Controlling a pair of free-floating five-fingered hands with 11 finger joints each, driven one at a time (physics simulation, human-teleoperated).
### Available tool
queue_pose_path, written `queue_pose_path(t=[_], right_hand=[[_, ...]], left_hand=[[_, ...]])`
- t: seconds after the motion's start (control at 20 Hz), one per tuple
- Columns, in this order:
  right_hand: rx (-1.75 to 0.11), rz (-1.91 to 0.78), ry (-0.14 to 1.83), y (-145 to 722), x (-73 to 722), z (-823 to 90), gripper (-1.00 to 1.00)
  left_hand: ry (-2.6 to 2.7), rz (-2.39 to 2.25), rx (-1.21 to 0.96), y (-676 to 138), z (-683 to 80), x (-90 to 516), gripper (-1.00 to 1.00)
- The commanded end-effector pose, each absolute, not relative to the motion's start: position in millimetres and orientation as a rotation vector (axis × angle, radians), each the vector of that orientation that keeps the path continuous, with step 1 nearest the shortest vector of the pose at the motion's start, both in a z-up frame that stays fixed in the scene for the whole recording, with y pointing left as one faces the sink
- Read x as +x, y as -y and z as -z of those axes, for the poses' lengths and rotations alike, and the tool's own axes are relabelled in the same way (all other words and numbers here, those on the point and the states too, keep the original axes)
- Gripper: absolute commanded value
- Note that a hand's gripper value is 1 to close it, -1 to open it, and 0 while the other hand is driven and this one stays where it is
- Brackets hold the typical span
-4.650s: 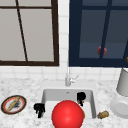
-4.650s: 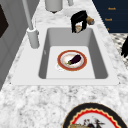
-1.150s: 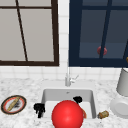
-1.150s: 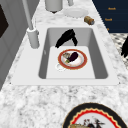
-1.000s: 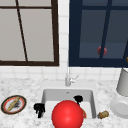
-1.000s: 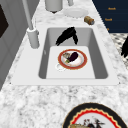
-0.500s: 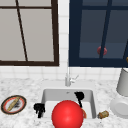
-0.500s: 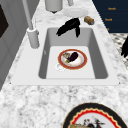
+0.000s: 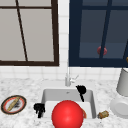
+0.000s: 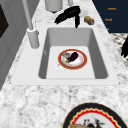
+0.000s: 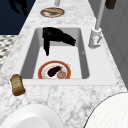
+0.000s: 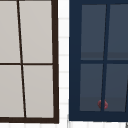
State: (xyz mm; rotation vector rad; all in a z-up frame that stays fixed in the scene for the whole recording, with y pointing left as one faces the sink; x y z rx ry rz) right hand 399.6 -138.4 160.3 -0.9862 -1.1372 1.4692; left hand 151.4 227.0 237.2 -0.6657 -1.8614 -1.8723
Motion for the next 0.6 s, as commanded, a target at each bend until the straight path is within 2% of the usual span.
queue_pose_path(t=[0.0, 0.55], right_hand=[[-1.011, -1.456, 1.199, 139.7, 408.1, -186.6, -1.0], [-1.172, -1.377, 1.362, 143.9, 436.8, -236.6, -1.0]], left_hand=[[1.861, 1.872, -0.666, -227.0, -237.2, 151.4, 0.0], [1.861, 1.872, -0.666, -227.0, -237.2, 151.4, 0.0]])
